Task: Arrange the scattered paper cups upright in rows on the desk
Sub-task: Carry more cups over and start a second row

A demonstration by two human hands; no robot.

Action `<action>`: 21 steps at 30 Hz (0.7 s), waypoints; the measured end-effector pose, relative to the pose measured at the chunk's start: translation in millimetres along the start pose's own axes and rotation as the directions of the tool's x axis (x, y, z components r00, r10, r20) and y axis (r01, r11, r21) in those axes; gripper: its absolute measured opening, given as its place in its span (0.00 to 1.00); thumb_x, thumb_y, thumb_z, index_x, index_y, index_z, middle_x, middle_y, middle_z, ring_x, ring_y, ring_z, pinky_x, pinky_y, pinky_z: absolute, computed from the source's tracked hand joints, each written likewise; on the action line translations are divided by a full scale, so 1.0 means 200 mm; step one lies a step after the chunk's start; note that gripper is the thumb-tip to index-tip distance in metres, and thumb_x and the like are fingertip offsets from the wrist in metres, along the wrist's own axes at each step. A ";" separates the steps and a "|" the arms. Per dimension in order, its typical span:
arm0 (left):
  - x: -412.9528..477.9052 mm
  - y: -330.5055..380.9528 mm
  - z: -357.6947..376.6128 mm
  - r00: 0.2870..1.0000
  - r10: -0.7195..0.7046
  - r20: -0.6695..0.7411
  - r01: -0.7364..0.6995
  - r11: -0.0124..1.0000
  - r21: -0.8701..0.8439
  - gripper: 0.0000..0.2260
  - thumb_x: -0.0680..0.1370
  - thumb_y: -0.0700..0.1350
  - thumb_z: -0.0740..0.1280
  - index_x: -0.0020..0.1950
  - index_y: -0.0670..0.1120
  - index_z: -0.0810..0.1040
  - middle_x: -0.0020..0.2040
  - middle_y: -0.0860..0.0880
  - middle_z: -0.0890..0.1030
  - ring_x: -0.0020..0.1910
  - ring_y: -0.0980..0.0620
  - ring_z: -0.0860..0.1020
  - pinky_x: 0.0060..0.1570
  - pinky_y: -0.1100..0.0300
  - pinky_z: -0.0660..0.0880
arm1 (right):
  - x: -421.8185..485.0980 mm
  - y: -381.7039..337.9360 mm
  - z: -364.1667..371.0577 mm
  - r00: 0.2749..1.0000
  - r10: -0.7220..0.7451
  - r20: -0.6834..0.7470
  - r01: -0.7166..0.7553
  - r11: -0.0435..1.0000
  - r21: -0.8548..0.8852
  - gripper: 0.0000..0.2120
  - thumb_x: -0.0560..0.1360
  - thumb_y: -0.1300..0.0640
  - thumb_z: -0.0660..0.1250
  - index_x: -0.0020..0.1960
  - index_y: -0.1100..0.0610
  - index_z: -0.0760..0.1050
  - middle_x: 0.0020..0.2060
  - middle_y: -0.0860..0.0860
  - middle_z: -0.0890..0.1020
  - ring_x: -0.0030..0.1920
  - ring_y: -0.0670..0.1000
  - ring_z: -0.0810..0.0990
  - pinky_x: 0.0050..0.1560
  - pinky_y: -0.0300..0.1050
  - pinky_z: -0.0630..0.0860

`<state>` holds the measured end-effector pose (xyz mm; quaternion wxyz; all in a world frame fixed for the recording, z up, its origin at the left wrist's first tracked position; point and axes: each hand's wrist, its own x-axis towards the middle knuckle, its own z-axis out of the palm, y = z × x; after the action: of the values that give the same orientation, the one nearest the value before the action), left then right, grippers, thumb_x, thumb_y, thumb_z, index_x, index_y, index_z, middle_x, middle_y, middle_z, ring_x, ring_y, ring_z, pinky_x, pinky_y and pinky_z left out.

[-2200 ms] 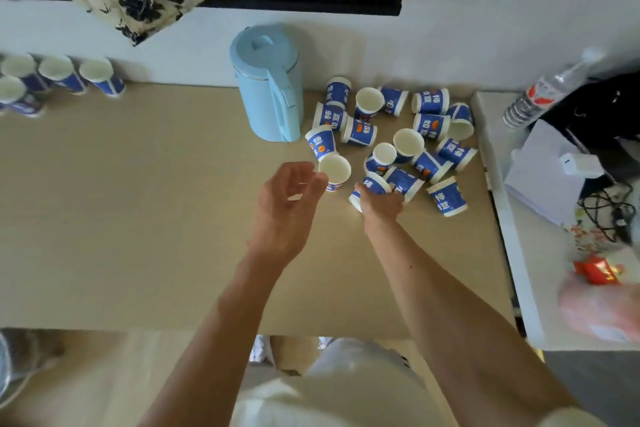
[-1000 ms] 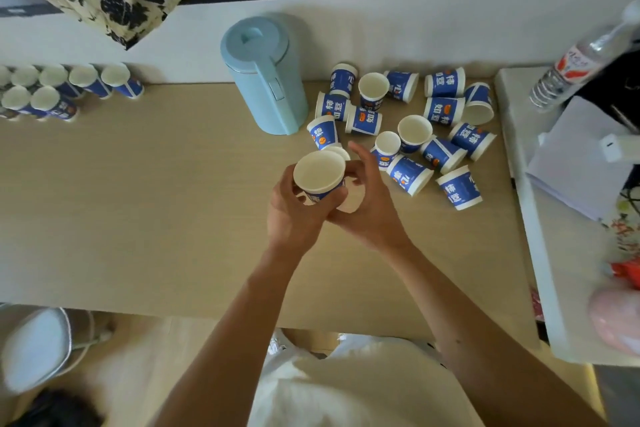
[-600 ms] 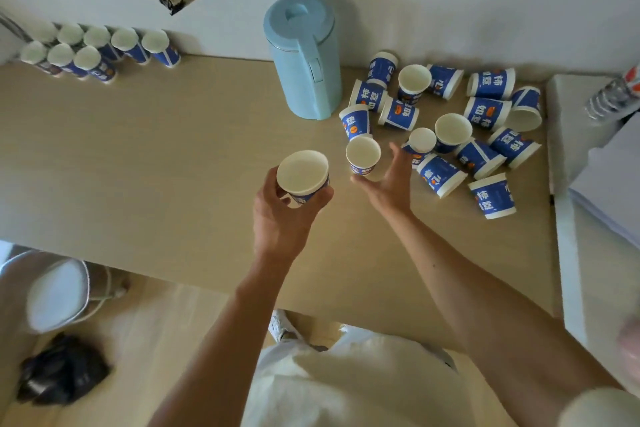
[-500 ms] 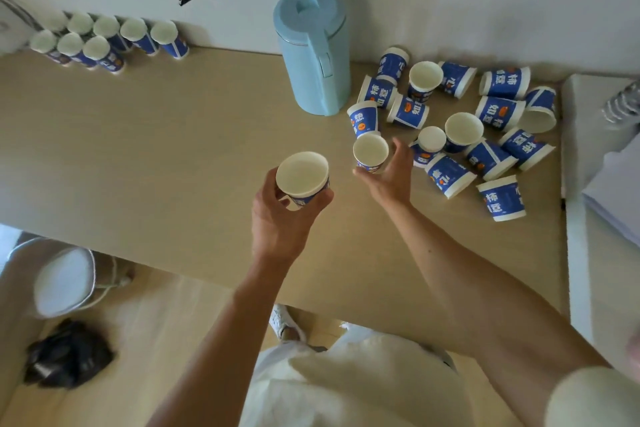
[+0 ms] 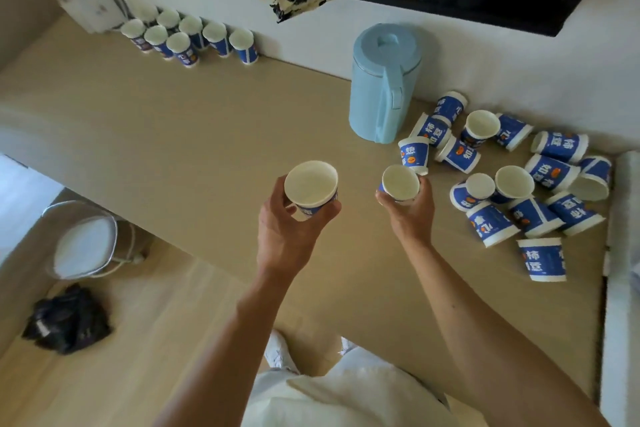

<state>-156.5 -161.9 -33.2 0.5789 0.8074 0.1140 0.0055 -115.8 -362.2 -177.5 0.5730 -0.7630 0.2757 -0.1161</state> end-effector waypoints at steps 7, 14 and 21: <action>0.06 0.03 -0.35 0.993 0.031 -0.112 -0.044 0.992 -0.117 0.20 0.68 0.48 0.80 0.58 0.57 0.79 0.52 0.59 0.85 0.56 0.55 0.83 0.60 0.47 0.79 | -0.33 -0.37 0.23 0.984 -0.072 0.164 0.041 0.981 0.187 0.29 0.64 0.55 0.81 0.63 0.51 0.76 0.55 0.48 0.83 0.55 0.49 0.82 0.57 0.48 0.79; 0.06 0.01 -0.74 0.985 0.047 -0.166 -0.083 0.972 -0.220 0.21 0.66 0.49 0.80 0.57 0.56 0.80 0.51 0.57 0.85 0.55 0.52 0.83 0.60 0.45 0.79 | -0.65 -0.71 0.52 0.962 -0.172 0.210 0.113 0.957 0.266 0.31 0.62 0.51 0.80 0.63 0.49 0.76 0.56 0.45 0.83 0.55 0.44 0.82 0.50 0.29 0.76; 0.09 -0.06 -1.15 0.978 0.091 -0.188 -0.139 0.956 -0.260 0.20 0.67 0.48 0.79 0.57 0.53 0.80 0.50 0.54 0.86 0.54 0.51 0.83 0.60 0.43 0.79 | -0.96 -0.91 0.81 0.955 -0.237 0.176 0.161 0.919 0.359 0.30 0.66 0.62 0.81 0.64 0.51 0.74 0.58 0.45 0.81 0.57 0.46 0.82 0.59 0.45 0.79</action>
<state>-174.5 60.4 29.2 0.6706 0.7220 0.1151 0.1253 -140.8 -90.7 -31.5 0.7081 -0.6844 0.1080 -0.1364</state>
